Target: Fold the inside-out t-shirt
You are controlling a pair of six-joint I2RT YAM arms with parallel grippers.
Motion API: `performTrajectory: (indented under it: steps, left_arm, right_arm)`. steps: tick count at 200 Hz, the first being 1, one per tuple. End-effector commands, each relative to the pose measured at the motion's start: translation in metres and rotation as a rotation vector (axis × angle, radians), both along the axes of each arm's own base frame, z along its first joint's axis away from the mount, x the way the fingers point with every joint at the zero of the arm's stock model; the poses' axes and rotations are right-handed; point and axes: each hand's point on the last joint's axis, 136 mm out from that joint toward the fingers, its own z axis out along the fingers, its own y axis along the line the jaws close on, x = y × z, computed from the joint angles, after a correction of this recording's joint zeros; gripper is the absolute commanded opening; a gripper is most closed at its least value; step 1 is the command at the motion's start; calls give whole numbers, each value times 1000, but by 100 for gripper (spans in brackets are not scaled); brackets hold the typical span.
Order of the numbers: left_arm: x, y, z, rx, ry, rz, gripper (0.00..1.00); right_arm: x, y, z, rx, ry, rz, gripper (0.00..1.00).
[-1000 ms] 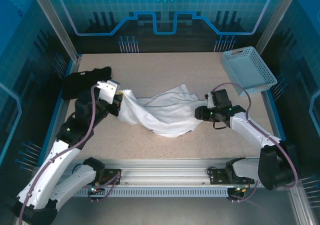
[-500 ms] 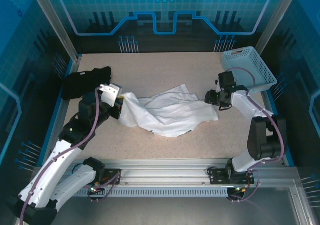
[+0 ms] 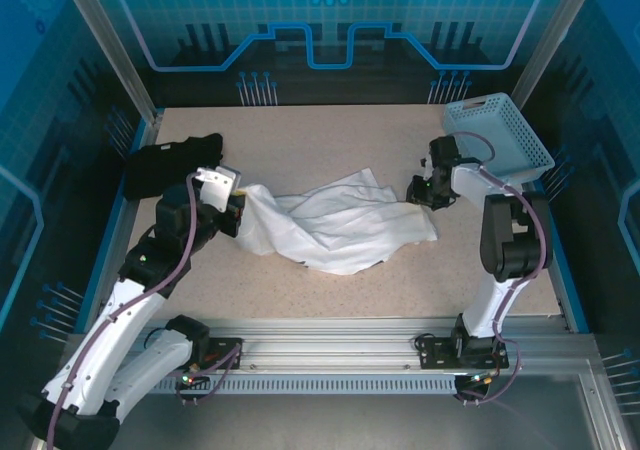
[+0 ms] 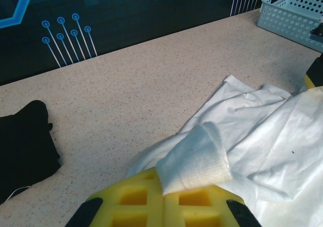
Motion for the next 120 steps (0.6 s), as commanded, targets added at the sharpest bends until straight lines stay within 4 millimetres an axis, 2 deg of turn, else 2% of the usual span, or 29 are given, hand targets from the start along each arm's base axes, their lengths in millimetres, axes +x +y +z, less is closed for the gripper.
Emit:
performTrajectory:
  steps: [1,33,60,77,93,120]
  left_arm:
    - [0,-3,4,-29,-14,-16,0]
    - [0,-3,3,-31,-11,-15,0]
    - [1,-2,3,-41,-7,-9,0]
    - [2,-1,6,-58,-9,5,0]
    - [4,6,15,-89,-19,44,0]
    - [7,25,44,-175,-73,129,0]
  right_arm:
    - [7,0,-1,21,10,19,29]
    - [10,-1,4,42,-9,29,15]
    - [13,2,27,114,-83,33,7]
    - [14,9,59,235,-190,30,4]
    - [10,13,98,347,-310,36,3]
    - [-1,11,170,498,-524,44,3]
